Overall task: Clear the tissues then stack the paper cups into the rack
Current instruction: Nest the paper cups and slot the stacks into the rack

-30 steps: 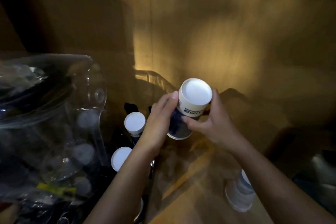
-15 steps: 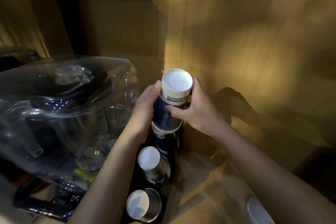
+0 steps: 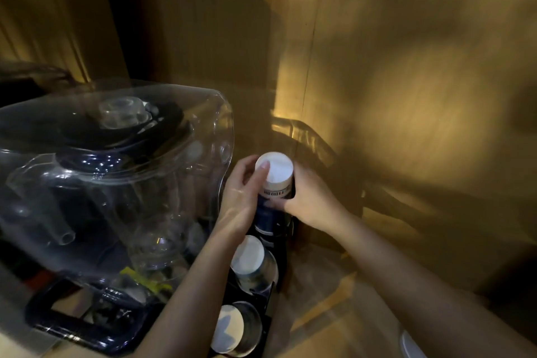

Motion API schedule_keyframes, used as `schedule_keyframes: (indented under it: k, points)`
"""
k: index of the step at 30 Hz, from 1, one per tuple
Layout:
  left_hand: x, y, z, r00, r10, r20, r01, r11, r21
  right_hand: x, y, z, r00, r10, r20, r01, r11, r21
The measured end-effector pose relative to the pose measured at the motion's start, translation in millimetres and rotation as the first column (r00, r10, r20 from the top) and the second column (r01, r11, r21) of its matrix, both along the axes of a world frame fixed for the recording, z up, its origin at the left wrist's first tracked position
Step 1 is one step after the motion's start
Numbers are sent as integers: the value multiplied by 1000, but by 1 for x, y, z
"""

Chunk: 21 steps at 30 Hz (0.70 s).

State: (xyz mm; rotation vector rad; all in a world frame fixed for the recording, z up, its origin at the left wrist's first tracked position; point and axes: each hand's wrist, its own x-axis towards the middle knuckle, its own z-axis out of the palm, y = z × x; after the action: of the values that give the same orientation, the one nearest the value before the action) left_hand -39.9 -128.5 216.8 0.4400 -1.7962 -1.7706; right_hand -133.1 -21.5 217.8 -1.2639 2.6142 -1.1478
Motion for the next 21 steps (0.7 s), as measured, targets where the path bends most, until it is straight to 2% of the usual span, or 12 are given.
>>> schedule_keyframes:
  k: [2, 4, 8, 13, 16, 18, 21]
  points:
    - [-1, -2, -11, 993, 24, 112, 1, 975, -223, 0, 0, -11, 1000, -1, -10, 1, 998, 60]
    - [-2, -4, -21, 970, 68, 233, 25, 927, -374, 2, 1, -22, 998, 22, -52, -18, 997, 77]
    - [-3, -7, -29, 957, 166, 239, 0, 822, -570, 0, 0, -26, 995, 23, -99, -14, 996, 93]
    - [-3, -5, -28, 956, 159, 245, 27, 786, -617, -1, 2, -27, 990, 17, -140, 1, 992, 126]
    - [-2, -9, -17, 958, 70, 279, 111, 804, -584, -4, 12, -24, 987, 34, -159, -4, 983, 184]
    - [-2, -8, -7, 957, 75, 282, 107, 809, -578, -8, 26, -20, 994, 23, -109, -2, 982, 187]
    - [-5, 9, 4, 959, 167, 227, 27, 747, -664, -15, 55, -20, 998, -53, -35, 57, 992, 113]
